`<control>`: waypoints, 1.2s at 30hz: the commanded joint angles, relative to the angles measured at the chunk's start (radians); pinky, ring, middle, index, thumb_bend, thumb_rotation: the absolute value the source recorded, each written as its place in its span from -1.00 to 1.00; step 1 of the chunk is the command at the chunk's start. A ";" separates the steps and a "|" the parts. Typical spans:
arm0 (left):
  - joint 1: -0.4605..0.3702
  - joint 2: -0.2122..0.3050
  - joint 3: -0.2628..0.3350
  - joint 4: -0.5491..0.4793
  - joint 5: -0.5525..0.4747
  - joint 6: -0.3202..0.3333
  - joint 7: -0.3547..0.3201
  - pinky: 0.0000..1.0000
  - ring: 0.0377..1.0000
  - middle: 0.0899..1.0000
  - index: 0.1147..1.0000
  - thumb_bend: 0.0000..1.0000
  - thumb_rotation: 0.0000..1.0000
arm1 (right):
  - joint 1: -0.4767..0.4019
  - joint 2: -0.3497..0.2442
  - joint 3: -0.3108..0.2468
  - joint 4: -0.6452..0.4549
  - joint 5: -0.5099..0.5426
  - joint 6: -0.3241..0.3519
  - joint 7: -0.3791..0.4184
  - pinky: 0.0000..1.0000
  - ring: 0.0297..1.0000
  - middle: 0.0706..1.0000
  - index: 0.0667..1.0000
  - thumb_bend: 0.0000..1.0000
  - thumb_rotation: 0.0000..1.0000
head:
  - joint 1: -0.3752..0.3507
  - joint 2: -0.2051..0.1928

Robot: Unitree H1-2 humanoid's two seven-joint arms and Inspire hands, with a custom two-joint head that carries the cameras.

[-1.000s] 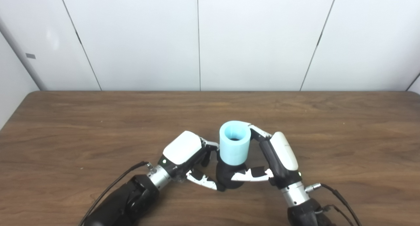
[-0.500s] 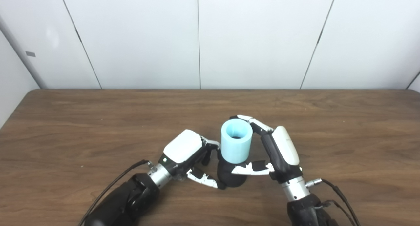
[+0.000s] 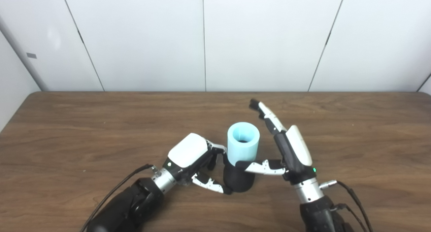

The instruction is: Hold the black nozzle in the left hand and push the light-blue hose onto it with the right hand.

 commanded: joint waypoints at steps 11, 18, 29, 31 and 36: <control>0.091 -0.026 -0.055 0.071 0.016 -0.017 -0.032 -0.76 -0.72 -0.16 -0.18 0.05 -1.00 | -0.091 -0.011 -0.069 -0.204 0.051 -0.001 0.035 0.98 0.96 0.91 0.95 1.00 0.51 | 0.002 0.001; 0.089 -0.025 -0.058 0.075 0.018 -0.018 -0.025 -0.75 -0.71 -0.16 -0.18 0.05 -1.00 | -0.088 -0.042 -0.070 -0.309 0.029 0.000 0.086 0.77 0.84 0.75 0.74 1.00 0.61 | 0.001 0.000; 0.090 -0.024 -0.054 0.070 0.021 -0.016 -0.033 -0.76 -0.73 -0.16 -0.18 0.05 -1.00 | -0.038 -0.142 -0.052 -0.414 -0.064 -0.055 0.196 0.56 0.75 0.68 0.61 0.99 0.55 | -0.004 0.001; 0.089 -0.023 -0.054 0.070 0.018 -0.016 -0.033 -0.77 -0.73 -0.16 -0.18 0.05 -1.00 | -0.027 -0.148 -0.053 -0.417 -0.091 -0.072 0.201 0.52 0.71 0.65 0.57 0.97 0.59 | -0.007 -0.001; 0.089 -0.023 -0.054 0.077 0.017 -0.017 -0.032 -0.77 -0.74 -0.16 -0.18 0.05 -1.00 | -0.008 -0.174 -0.044 -0.434 -0.210 -0.057 0.281 0.78 0.89 0.78 0.69 0.87 0.77 | -0.009 -0.003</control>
